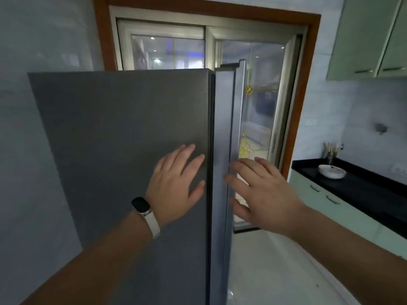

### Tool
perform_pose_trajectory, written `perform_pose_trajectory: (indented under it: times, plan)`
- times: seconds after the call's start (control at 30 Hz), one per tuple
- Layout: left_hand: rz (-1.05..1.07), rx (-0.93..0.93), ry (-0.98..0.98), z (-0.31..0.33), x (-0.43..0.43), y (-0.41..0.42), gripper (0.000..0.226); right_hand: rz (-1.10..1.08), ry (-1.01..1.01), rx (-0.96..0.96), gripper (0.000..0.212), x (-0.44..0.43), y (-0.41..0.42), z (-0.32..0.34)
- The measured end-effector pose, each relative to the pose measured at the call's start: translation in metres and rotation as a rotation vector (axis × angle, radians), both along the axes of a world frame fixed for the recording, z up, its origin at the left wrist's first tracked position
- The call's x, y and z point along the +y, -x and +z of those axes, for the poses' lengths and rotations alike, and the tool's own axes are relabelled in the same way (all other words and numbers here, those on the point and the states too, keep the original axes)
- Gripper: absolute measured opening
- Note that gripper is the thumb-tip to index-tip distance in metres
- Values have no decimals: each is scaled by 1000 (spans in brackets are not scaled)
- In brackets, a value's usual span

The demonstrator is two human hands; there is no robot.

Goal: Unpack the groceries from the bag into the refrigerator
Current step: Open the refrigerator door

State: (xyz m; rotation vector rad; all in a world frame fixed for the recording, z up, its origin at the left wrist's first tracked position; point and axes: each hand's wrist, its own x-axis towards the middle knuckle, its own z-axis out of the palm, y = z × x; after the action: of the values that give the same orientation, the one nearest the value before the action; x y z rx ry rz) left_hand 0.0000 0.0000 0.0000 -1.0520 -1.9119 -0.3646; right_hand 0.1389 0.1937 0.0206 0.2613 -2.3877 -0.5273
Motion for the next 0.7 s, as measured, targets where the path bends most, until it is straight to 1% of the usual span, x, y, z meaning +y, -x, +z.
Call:
perform_pose_trajectory:
  times: [0.1, 0.23, 0.33, 0.5, 0.6, 0.7]
  plan:
    - [-63, 20, -51, 7, 10, 25, 53, 16, -36, 55, 44, -4, 25, 11]
    - [-134, 63, -129, 6, 23, 47, 53, 86, -179, 96, 40, -3, 50, 27]
    - [-140, 102, -177, 0, 30, 60, 55, 108, -279, 135, 38, 0, 63, 45]
    - [-121, 176, -244, -14, 43, 75, 59, 144, -330, 135, 32, 7, 81, 52]
    - [-110, 229, -276, -22, 50, 84, 67, 152, -357, 131, 29, 10, 92, 46]
    - [-88, 268, -307, -27, 57, 90, 72, 176, -365, 169, 26, 12, 100, 42]
